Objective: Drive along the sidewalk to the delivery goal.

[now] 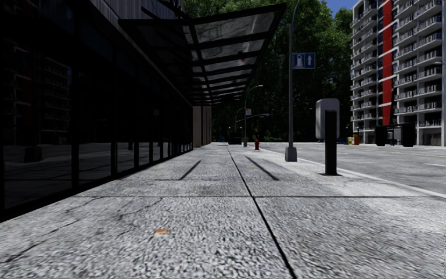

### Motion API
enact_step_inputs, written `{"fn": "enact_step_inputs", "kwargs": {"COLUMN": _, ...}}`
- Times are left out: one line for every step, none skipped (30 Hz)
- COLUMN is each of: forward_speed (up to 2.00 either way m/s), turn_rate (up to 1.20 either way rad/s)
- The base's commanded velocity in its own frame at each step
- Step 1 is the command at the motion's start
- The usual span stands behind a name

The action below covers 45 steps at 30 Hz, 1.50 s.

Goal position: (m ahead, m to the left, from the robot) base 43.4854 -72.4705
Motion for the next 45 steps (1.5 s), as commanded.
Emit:
{"fn": "enact_step_inputs", "kwargs": {"forward_speed": 2.00, "turn_rate": 0.00}}
{"fn": "enact_step_inputs", "kwargs": {"forward_speed": 2.00, "turn_rate": 0.00}}
{"fn": "enact_step_inputs", "kwargs": {"forward_speed": 2.00, "turn_rate": 0.00}}
{"fn": "enact_step_inputs", "kwargs": {"forward_speed": 2.00, "turn_rate": 0.00}}
{"fn": "enact_step_inputs", "kwargs": {"forward_speed": 2.00, "turn_rate": 0.00}}
{"fn": "enact_step_inputs", "kwargs": {"forward_speed": 2.00, "turn_rate": 0.00}}
{"fn": "enact_step_inputs", "kwargs": {"forward_speed": 2.00, "turn_rate": 0.00}}
{"fn": "enact_step_inputs", "kwargs": {"forward_speed": 2.00, "turn_rate": 0.00}}
{"fn": "enact_step_inputs", "kwargs": {"forward_speed": 2.00, "turn_rate": 0.00}}
{"fn": "enact_step_inputs", "kwargs": {"forward_speed": 2.00, "turn_rate": 0.00}}
{"fn": "enact_step_inputs", "kwargs": {"forward_speed": 2.00, "turn_rate": 0.00}}
{"fn": "enact_step_inputs", "kwargs": {"forward_speed": 2.00, "turn_rate": 0.00}}
{"fn": "enact_step_inputs", "kwargs": {"forward_speed": 2.00, "turn_rate": 0.00}}
{"fn": "enact_step_inputs", "kwargs": {"forward_speed": 2.00, "turn_rate": 0.00}}
{"fn": "enact_step_inputs", "kwargs": {"forward_speed": 2.00, "turn_rate": 0.00}}
{"fn": "enact_step_inputs", "kwargs": {"forward_speed": 2.00, "turn_rate": 0.00}}
{"fn": "enact_step_inputs", "kwargs": {"forward_speed": 2.00, "turn_rate": 0.00}}
{"fn": "enact_step_inputs", "kwargs": {"forward_speed": 2.00, "turn_rate": 0.00}}
{"fn": "enact_step_inputs", "kwargs": {"forward_speed": 2.00, "turn_rate": 0.00}}
{"fn": "enact_step_inputs", "kwargs": {"forward_speed": 2.00, "turn_rate": 0.00}}
{"fn": "enact_step_inputs", "kwargs": {"forward_speed": 2.00, "turn_rate": 0.00}}
{"fn": "enact_step_inputs", "kwargs": {"forward_speed": 2.00, "turn_rate": 0.00}}
{"fn": "enact_step_inputs", "kwargs": {"forward_speed": 2.00, "turn_rate": 0.00}}
{"fn": "enact_step_inputs", "kwargs": {"forward_speed": 2.00, "turn_rate": 0.00}}
{"fn": "enact_step_inputs", "kwargs": {"forward_speed": 2.00, "turn_rate": 0.00}}
{"fn": "enact_step_inputs", "kwargs": {"forward_speed": 2.00, "turn_rate": 0.00}}
{"fn": "enact_step_inputs", "kwargs": {"forward_speed": 2.00, "turn_rate": 0.00}}
{"fn": "enact_step_inputs", "kwargs": {"forward_speed": 2.00, "turn_rate": 0.00}}
{"fn": "enact_step_inputs", "kwargs": {"forward_speed": 2.00, "turn_rate": 0.00}}
{"fn": "enact_step_inputs", "kwargs": {"forward_speed": 2.00, "turn_rate": 0.00}}
{"fn": "enact_step_inputs", "kwargs": {"forward_speed": 2.00, "turn_rate": 0.00}}
{"fn": "enact_step_inputs", "kwargs": {"forward_speed": 2.00, "turn_rate": 0.00}}
{"fn": "enact_step_inputs", "kwargs": {"forward_speed": 2.00, "turn_rate": 0.00}}
{"fn": "enact_step_inputs", "kwargs": {"forward_speed": 2.00, "turn_rate": 0.00}}
{"fn": "enact_step_inputs", "kwargs": {"forward_speed": 2.00, "turn_rate": 0.00}}
{"fn": "enact_step_inputs", "kwargs": {"forward_speed": 2.00, "turn_rate": 0.00}}
{"fn": "enact_step_inputs", "kwargs": {"forward_speed": 2.00, "turn_rate": 0.00}}
{"fn": "enact_step_inputs", "kwargs": {"forward_speed": 2.00, "turn_rate": 0.00}}
{"fn": "enact_step_inputs", "kwargs": {"forward_speed": 2.00, "turn_rate": 0.00}}
{"fn": "enact_step_inputs", "kwargs": {"forward_speed": 2.00, "turn_rate": 0.00}}
{"fn": "enact_step_inputs", "kwargs": {"forward_speed": 2.00, "turn_rate": 0.00}}
{"fn": "enact_step_inputs", "kwargs": {"forward_speed": 2.00, "turn_rate": 0.00}}
{"fn": "enact_step_inputs", "kwargs": {"forward_speed": 2.00, "turn_rate": 0.00}}
{"fn": "enact_step_inputs", "kwargs": {"forward_speed": 2.00, "turn_rate": 0.00}}
{"fn": "enact_step_inputs", "kwargs": {"forward_speed": 2.00, "turn_rate": 0.00}}
